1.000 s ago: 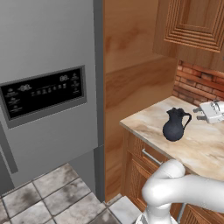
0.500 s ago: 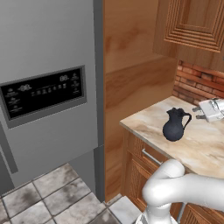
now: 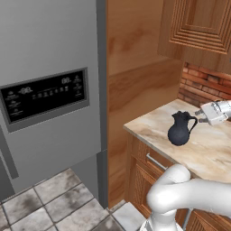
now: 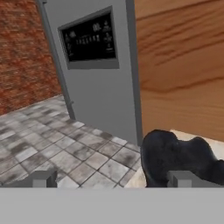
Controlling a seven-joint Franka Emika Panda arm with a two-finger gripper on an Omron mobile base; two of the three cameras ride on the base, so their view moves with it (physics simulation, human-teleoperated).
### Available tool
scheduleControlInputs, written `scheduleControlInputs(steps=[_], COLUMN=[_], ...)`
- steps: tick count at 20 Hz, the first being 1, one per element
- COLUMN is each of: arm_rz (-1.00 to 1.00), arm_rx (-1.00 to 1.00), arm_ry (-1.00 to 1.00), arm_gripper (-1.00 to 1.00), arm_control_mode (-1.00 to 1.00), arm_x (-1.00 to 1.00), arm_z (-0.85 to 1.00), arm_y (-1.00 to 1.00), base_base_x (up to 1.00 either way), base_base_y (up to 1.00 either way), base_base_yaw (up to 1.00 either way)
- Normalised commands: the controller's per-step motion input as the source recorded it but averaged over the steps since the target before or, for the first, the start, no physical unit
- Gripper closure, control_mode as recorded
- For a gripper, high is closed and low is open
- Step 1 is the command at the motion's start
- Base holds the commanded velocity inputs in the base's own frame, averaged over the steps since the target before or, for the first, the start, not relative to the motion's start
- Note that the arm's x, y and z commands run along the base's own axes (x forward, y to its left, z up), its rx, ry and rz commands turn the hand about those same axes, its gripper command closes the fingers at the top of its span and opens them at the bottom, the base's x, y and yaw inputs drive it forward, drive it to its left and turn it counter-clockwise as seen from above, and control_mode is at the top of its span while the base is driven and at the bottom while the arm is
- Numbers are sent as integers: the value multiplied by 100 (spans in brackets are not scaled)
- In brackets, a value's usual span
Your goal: Move the mustard and eggplant from the second highest shelf to the top shelf to make space. Then, place the pitcher from the counter on the cleared second highest shelf.
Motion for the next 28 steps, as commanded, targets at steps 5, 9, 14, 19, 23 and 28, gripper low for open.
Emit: scheduleControlInputs(steps=[5,9,14,19,23,28], arm_rz=[0,0,2,3,3,3], arm_rx=[-2,0,0,0,0,0], arm_ry=[1,0,0,0,0,0], arm_gripper=[-100,-100,-100,-100,-100,-100], arm_control_mode=[-100,-100,-100,-100,-100,-100], arm_x=[17,15,14,14,10,4], arm_z=[-4,-7,-11,-15,-11,-1], arm_y=[6,0,0,0,-4,-13], base_base_x=[0,0,0,0,0,0], base_base_y=[0,0,0,0,0,0], base_base_yaw=[0,0,0,0,0,0])
